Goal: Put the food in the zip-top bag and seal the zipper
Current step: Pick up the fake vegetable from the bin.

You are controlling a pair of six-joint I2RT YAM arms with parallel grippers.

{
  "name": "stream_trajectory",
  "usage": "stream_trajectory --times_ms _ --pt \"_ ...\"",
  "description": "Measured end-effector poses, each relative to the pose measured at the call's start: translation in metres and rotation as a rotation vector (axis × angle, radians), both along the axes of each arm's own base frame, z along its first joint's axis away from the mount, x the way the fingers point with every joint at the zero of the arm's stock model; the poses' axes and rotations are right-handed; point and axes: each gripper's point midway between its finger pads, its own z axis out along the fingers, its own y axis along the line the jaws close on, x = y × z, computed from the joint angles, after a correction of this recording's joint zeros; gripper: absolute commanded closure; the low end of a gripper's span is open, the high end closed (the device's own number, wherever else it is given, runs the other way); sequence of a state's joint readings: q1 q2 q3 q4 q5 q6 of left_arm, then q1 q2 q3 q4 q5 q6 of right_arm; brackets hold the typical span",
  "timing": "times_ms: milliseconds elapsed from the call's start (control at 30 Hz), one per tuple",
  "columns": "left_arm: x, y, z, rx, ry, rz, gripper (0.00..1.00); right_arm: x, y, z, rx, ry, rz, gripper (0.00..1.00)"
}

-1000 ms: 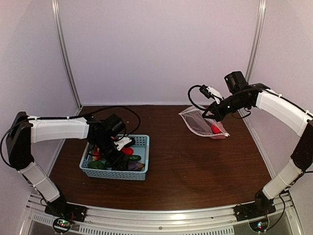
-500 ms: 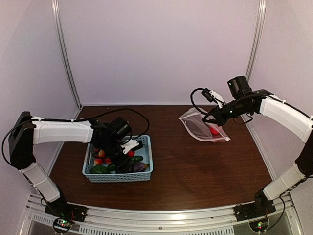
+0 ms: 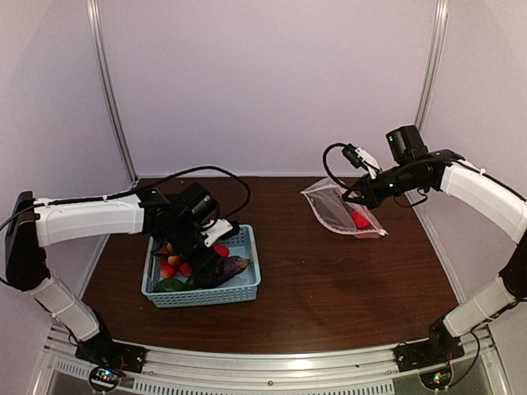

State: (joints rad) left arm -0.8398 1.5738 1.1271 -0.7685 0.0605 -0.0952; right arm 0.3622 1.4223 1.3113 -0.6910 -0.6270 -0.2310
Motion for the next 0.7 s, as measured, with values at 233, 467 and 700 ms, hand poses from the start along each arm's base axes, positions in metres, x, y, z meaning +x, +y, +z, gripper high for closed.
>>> stream_trajectory --times_ms 233,467,700 --pt "0.019 -0.008 0.081 -0.148 -0.162 0.075 0.54 0.002 -0.002 0.007 0.007 -0.010 -0.022 1.00" --pt "0.024 -0.028 0.120 -0.346 -0.176 0.155 0.60 0.014 -0.005 0.015 0.009 -0.034 -0.083 1.00" --pt "0.014 -0.079 0.170 -0.666 -0.118 0.138 0.61 0.034 -0.003 0.023 0.027 -0.059 -0.136 1.00"
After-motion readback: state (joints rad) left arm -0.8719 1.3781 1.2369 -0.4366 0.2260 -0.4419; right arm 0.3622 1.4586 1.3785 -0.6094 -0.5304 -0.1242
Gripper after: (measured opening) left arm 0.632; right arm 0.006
